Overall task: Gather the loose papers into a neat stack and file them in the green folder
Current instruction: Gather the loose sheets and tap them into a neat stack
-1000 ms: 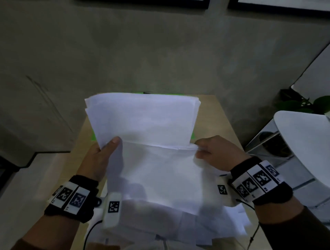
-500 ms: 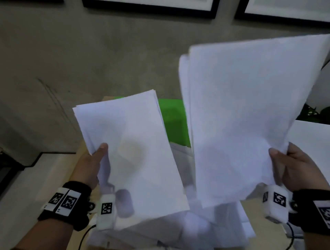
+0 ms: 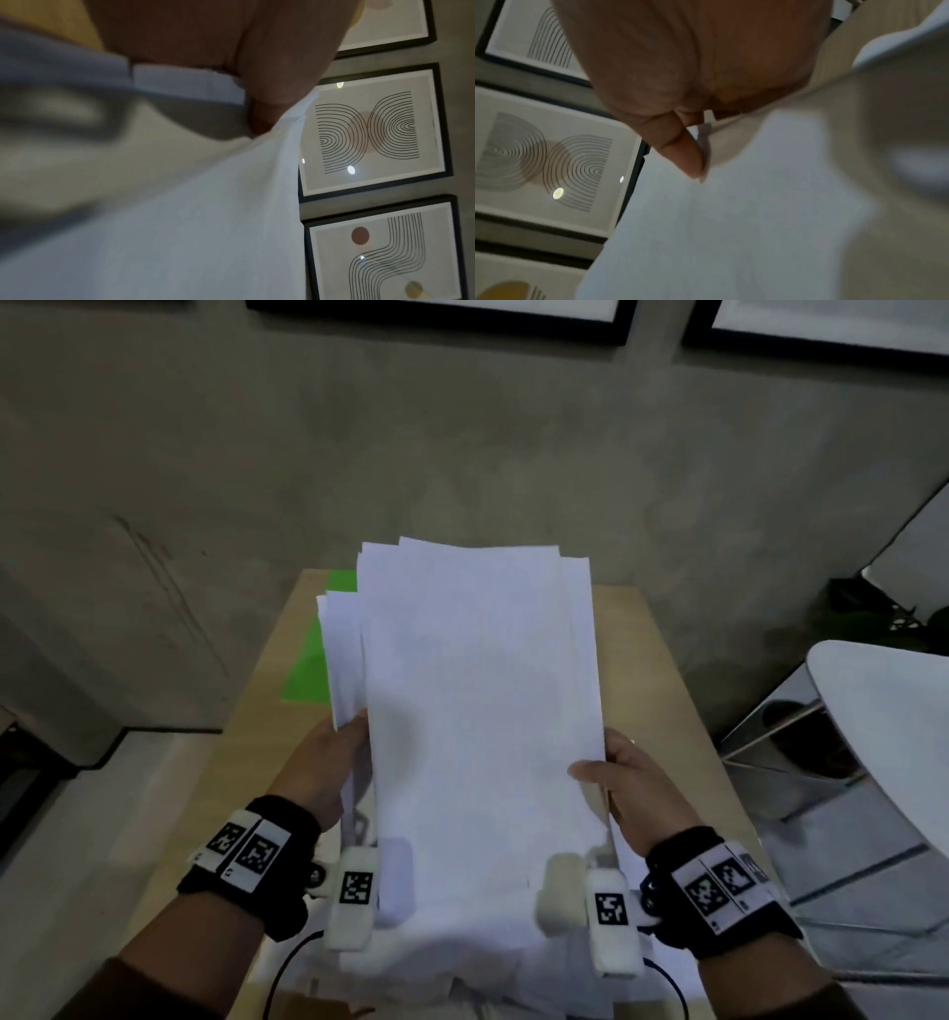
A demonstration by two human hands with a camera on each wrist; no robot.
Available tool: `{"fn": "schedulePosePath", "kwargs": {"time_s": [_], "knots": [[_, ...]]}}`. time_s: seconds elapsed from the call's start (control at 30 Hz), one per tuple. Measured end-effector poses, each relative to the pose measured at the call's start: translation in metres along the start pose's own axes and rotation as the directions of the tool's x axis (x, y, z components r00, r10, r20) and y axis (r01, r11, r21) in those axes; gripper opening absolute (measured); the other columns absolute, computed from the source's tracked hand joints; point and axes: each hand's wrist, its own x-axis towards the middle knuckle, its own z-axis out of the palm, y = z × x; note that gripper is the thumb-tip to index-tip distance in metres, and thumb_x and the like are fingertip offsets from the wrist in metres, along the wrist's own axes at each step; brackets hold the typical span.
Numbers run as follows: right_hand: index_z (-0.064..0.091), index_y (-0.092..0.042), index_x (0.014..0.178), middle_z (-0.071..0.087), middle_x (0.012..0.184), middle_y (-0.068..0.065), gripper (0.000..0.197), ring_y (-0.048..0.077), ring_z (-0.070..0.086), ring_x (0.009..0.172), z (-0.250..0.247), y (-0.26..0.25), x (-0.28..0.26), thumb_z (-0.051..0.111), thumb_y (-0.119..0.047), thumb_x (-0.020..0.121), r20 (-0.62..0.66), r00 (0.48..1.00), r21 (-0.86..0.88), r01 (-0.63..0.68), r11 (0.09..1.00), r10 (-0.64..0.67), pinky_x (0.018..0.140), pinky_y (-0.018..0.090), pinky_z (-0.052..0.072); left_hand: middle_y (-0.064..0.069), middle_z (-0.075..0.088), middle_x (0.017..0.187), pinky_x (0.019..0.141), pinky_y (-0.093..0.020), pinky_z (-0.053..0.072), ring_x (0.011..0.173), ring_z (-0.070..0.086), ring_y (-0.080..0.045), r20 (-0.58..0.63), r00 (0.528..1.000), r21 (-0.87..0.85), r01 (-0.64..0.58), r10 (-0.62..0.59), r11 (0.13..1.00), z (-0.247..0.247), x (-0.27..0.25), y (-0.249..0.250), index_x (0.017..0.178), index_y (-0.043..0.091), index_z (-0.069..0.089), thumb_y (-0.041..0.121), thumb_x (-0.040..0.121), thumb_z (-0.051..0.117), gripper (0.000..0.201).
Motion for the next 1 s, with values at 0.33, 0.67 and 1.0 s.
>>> {"fn": "schedulePosePath", "kwargs": {"time_s": [0.33, 0.67, 1.0], "knots": [[0.063, -0.013, 0.117, 0.074, 0.106, 0.004, 0.038, 0.023, 0.069, 0.1, 0.019, -0.002, 0.007, 0.071, -0.013, 0.08, 0.03, 0.999, -0.101, -0.021, 0.995, 0.024, 0.09, 0.038, 0.053, 0.007, 0.074, 0.094, 0.076, -0.029, 0.053, 0.09, 0.069, -0.011, 0.072, 0.997, -0.04, 0.042, -0.039, 0.998, 0.015, -0.011, -0.001, 0.105, 0.019, 0.065, 0.058, 0.089, 0.031, 0.054], [0.069, -0.016, 0.099, 0.077, 0.085, -0.006, 0.033, 0.008, 0.072, 0.08, 0.019, -0.015, -0.015, 0.079, -0.008, 0.069, -0.037, 0.969, -0.1, 0.239, 0.966, -0.244, 0.071, 0.025, 0.059, 0.026, 0.072, 0.087, 0.071, -0.01, 0.05, 0.087, 0.066, 0.007, 0.124, 0.926, 0.161, -0.373, 0.356, 0.914, 0.022, -0.031, 0.008, 0.095, 0.024, 0.066, 0.035, 0.072, 0.075, 0.027], [0.07, -0.012, 0.092, 0.077, 0.086, -0.003, 0.044, 0.013, 0.072, 0.083, 0.018, -0.007, -0.013, 0.084, -0.022, 0.052, -0.103, 0.937, -0.076, 0.327, 0.942, -0.333, 0.073, 0.029, 0.054, 0.018, 0.074, 0.074, 0.06, -0.012, 0.051, 0.07, 0.069, 0.003, 0.083, 0.909, 0.151, -0.416, 0.408, 0.897, 0.028, -0.034, 0.013, 0.084, 0.018, 0.068, 0.005, 0.074, 0.075, 0.018]]}}
